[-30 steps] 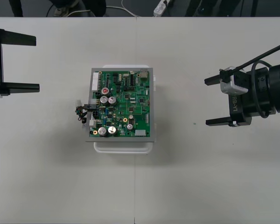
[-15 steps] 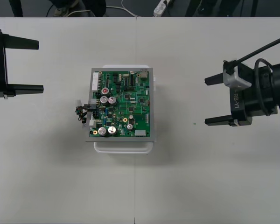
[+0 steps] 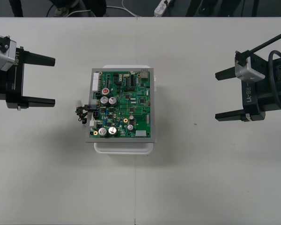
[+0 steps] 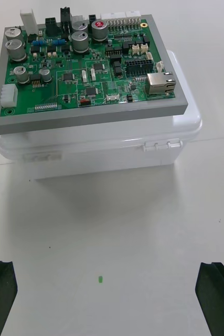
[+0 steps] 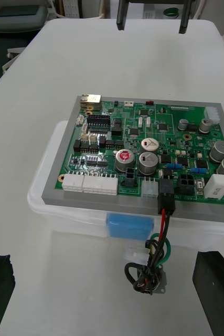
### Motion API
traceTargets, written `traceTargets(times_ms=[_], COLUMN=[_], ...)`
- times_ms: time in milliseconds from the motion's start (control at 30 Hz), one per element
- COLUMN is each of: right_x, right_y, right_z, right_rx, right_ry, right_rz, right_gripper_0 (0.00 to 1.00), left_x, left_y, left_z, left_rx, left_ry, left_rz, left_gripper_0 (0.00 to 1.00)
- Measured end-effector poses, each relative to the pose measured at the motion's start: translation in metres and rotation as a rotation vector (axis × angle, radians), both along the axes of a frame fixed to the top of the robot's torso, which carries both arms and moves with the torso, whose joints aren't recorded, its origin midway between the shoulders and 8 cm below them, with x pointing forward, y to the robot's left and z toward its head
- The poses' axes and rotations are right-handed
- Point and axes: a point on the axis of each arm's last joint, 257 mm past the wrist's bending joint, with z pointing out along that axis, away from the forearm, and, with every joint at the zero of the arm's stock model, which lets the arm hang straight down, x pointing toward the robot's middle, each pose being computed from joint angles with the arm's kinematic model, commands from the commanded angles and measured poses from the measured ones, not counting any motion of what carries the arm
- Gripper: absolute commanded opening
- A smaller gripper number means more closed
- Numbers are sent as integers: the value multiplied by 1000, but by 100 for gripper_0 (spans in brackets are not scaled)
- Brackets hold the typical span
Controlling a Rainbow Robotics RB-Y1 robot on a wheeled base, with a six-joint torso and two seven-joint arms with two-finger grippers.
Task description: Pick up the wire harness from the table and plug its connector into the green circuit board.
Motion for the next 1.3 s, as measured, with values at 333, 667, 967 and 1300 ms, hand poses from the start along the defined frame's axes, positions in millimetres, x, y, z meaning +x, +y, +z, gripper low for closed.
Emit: traceTargets(times_ms=[333, 667, 967, 1300], right_x=[-2, -6, -5, -3], right_y=[-1, -3, -6, -8], right_z=[2, 4, 4, 3], right_rx=[-3, 6, -3, -20], right_ry=[-2, 16, 13, -24], right_rz=[11, 25, 24, 54], right_gripper_0=[100, 100, 100, 100], left_x=[-9, -12, -13, -13], left_y=[-14, -18, -19, -19], left_z=[-10, -10, -10, -10], left_rx=[3, -7, -9, -9], left_ry=[34, 42, 44, 44], left_rz=[-47, -64, -68, -69], left_gripper_0=[100, 100, 100, 100])
